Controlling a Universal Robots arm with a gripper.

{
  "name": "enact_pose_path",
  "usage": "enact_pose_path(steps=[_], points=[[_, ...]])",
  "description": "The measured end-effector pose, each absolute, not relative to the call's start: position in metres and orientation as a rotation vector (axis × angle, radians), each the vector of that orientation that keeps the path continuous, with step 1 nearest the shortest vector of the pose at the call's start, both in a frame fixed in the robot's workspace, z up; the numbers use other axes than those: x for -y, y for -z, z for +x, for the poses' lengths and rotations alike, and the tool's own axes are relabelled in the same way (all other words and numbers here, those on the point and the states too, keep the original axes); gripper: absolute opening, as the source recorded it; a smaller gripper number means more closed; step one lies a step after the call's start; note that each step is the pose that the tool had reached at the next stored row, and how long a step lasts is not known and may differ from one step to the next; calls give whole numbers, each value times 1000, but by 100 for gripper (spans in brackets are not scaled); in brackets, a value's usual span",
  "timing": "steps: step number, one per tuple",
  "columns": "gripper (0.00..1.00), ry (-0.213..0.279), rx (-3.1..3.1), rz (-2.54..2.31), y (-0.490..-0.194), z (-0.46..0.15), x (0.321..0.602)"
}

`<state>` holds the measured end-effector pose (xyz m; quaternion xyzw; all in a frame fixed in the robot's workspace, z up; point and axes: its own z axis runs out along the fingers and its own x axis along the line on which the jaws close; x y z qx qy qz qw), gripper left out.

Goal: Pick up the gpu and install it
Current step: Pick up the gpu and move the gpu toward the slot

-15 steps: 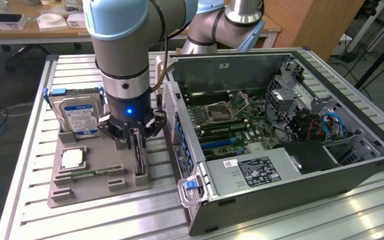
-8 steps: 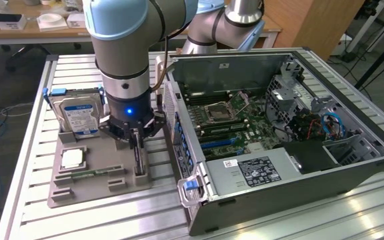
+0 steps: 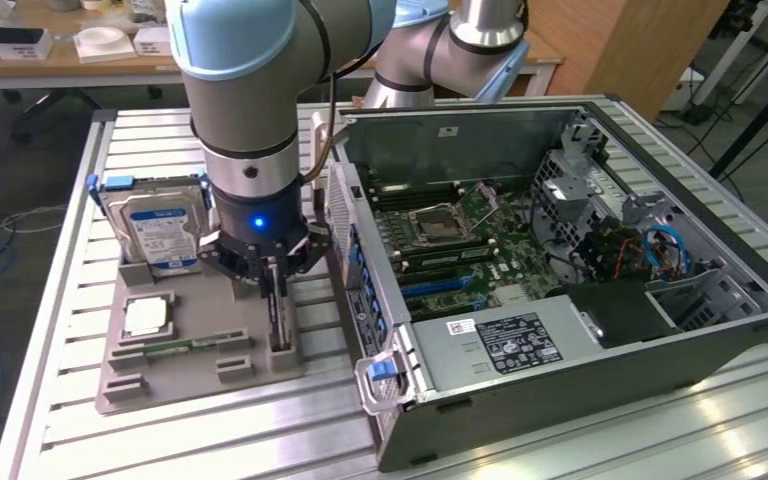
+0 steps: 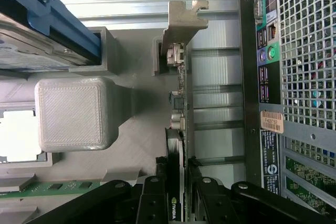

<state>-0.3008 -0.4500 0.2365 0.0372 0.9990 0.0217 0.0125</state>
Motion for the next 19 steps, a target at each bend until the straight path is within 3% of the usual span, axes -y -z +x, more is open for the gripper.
enact_pose_path(steps=[19], points=[[26, -68, -3114, 116, -242, -301, 450]])
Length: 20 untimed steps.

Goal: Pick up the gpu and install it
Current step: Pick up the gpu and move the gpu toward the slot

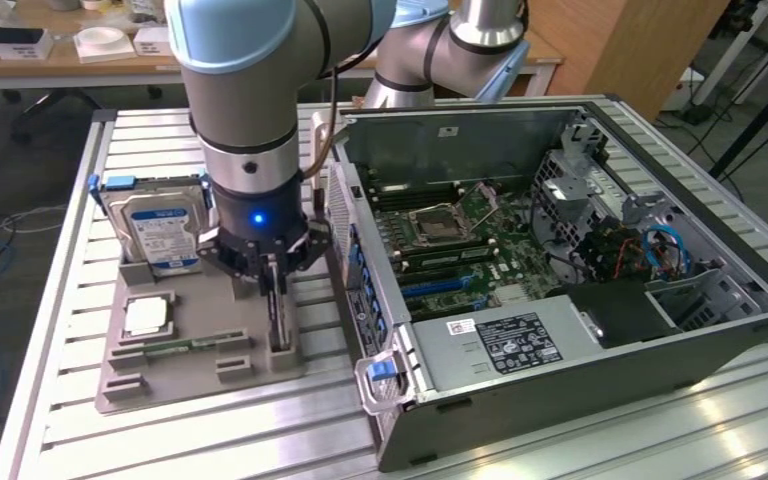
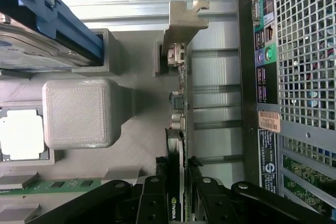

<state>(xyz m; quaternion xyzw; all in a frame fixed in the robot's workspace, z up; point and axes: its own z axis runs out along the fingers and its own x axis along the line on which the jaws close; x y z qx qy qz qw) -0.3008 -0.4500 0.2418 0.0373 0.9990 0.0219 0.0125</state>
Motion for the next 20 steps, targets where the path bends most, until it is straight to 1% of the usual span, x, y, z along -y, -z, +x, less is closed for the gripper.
enact_pose_path(steps=[20], points=[[26, -68, -3114, 116, -261, -301, 450]])
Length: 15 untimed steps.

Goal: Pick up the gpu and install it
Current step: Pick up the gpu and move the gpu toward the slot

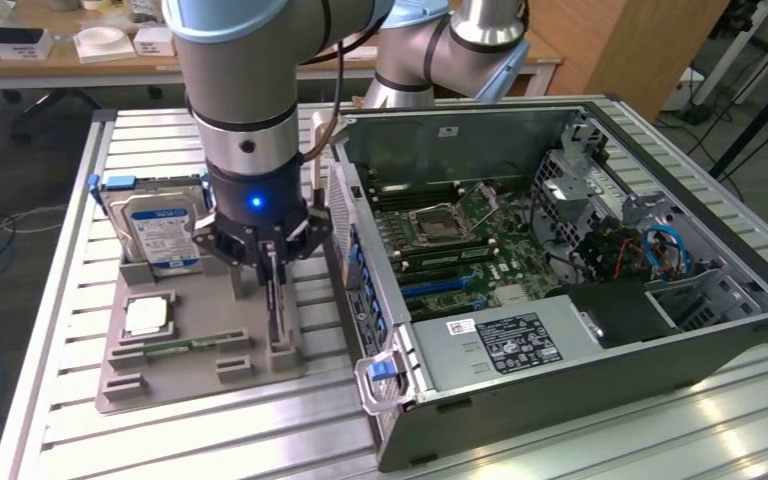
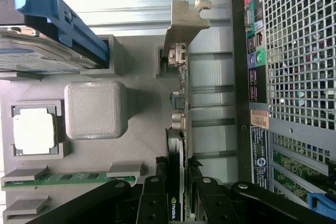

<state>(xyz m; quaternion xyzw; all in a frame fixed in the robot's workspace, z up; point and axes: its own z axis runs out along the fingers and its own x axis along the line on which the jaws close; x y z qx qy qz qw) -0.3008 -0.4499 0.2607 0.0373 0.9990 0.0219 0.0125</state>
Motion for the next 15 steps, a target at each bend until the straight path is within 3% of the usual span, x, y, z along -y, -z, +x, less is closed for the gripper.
enact_pose_path(steps=[15], points=[[26, -68, -3114, 116, -262, -301, 450]])
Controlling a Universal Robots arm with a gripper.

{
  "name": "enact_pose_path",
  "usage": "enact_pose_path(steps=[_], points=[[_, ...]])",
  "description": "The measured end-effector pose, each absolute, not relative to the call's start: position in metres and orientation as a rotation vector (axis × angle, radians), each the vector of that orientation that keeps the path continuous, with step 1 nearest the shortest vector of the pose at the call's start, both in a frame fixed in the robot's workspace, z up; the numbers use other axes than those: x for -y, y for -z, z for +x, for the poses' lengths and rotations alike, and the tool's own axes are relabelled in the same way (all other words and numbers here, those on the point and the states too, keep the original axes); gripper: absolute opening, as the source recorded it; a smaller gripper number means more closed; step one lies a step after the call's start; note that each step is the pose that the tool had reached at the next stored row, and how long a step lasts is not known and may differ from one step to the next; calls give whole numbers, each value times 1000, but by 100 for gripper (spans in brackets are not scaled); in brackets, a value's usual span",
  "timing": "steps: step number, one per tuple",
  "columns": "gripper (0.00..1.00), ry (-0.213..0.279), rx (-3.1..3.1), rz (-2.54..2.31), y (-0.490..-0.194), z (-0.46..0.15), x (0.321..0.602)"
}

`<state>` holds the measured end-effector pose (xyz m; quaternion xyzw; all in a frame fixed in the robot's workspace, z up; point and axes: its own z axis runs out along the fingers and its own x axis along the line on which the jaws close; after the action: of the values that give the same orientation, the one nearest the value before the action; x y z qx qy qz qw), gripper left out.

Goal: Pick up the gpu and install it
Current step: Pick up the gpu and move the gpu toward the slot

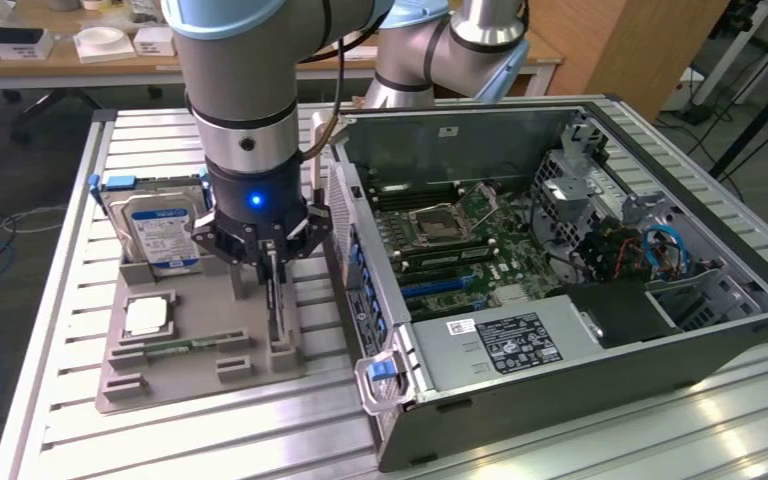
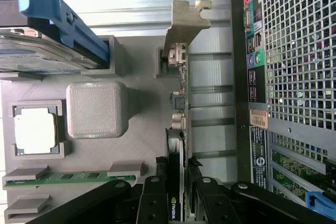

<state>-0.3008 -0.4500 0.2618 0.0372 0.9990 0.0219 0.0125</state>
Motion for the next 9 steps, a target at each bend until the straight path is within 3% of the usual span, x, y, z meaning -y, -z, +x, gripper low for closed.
enact_pose_path(steps=[9], points=[[26, -68, -3114, 116, -268, -301, 450]])
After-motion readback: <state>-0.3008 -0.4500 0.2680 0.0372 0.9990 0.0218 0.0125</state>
